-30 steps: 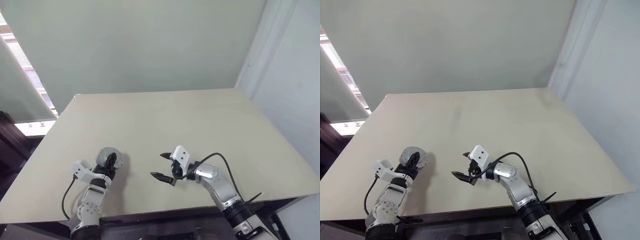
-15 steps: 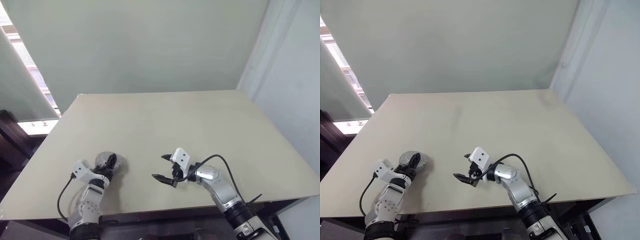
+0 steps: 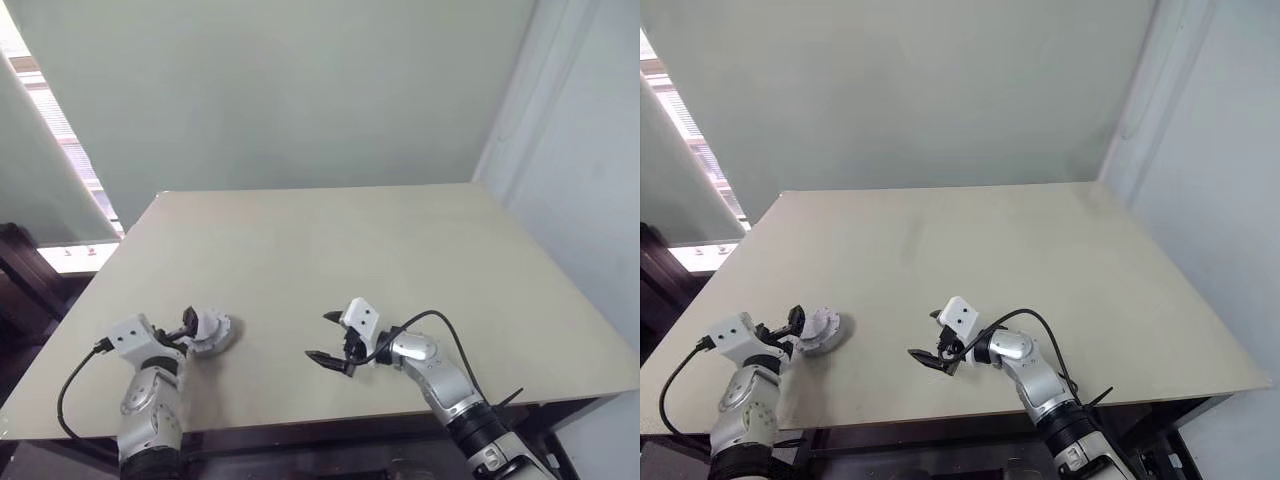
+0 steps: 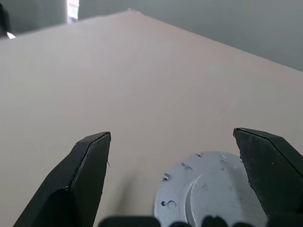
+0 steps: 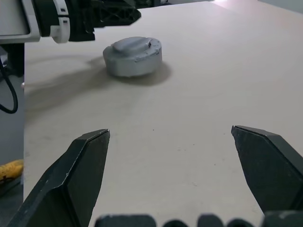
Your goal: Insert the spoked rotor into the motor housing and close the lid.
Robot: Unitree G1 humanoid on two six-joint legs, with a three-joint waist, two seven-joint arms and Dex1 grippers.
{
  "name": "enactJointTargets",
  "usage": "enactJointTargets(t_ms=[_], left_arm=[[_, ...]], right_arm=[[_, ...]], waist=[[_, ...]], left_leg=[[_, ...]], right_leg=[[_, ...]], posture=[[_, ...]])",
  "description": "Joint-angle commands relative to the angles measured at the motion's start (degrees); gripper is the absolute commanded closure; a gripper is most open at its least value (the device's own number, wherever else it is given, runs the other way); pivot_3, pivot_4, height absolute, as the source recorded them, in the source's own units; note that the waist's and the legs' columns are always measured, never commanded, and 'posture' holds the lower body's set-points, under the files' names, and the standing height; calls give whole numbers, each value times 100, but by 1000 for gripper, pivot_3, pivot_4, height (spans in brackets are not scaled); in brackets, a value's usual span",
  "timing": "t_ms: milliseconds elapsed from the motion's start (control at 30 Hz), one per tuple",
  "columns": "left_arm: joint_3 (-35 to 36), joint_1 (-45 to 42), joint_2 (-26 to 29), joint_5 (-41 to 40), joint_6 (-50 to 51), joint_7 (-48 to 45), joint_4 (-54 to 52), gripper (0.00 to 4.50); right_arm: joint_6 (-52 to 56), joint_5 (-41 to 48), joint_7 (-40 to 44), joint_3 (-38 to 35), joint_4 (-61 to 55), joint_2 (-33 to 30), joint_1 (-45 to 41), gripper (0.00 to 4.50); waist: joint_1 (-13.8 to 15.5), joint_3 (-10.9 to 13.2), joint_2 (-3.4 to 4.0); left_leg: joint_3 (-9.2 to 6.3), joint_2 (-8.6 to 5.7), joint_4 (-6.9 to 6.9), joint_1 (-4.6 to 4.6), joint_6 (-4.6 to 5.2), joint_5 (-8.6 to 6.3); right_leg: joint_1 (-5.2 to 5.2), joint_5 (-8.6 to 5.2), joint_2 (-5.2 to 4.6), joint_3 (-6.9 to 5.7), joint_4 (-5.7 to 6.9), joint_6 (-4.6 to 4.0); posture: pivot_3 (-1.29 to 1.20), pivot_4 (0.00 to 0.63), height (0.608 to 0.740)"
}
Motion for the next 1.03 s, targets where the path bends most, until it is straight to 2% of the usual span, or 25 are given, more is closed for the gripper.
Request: enactJointTargets(t_ms=[33,267,533,767,1033], left_arm=[[-234,88,92,-67,-140,-595,-591,59],[-861,638,178,-548,520,-1822,-1973,59],[-1808,1141,516,-565,1414,-2495,-3325,59],[-2236,1371,575,-543,1737,-2667,-3676,59],[-2463,1352,542,-424,1749,-2731,-3534,59]], right_arm=[[-148,-3,-48,-109,-67,37,-159,0],[-8,144,-289,-492,-161,-53,-117,0],[300,503,-632,-1368,-589,-401,120,0],[483,613,-769,-1655,-1048,-652,570,0],[557,645,-903,-1808,-1342,-812,920,0]], waist=[[-2,0,0],[-4,1,2],[-3,6,10],[-8,14,22],[-5,26,39]], left_leg=[[1,0,0,0,0,0],[3,2,-2,-1,0,-1],[4,3,-3,-2,1,-1],[11,12,-14,1,2,-1],[16,10,-5,-1,2,-1]], right_leg=[[-1,0,0,0,0,0],[-3,-4,0,2,0,-6],[-2,-9,0,2,-1,-13],[-7,-11,6,5,-2,-15],[-7,-12,5,7,-2,-15]], posture=[[0,0,740],[0,0,740],[0,0,740],[0,0,740],[0,0,740]])
